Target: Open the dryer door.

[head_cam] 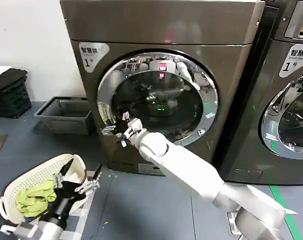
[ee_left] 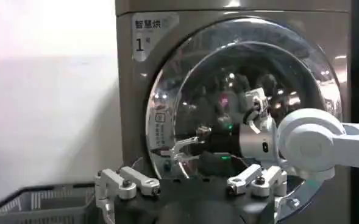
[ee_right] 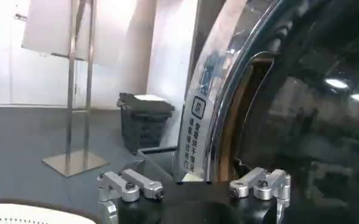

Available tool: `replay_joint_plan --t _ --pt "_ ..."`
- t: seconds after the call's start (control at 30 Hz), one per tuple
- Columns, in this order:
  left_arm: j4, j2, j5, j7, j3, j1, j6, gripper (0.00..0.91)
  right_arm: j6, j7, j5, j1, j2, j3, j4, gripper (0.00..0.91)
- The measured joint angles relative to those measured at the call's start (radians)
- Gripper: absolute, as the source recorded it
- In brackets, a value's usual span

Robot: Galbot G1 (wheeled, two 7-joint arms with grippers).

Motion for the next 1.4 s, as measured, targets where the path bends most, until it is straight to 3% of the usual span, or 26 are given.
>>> replay_joint_plan --t 0.97,1.4 --pt "-0.006 0.0 -0.002 0.0 -0.007 0.006 0.0 0.907 0.06 -0.242 0.011 0.01 -0.029 -0.024 -0.016 0.907" --pt "-0.013 -0.001 -0.026 0.001 -0.039 0.013 -0.001 0.907 0.071 -0.359 0.053 0.002 -0.099 -0.05 0.07 0.907"
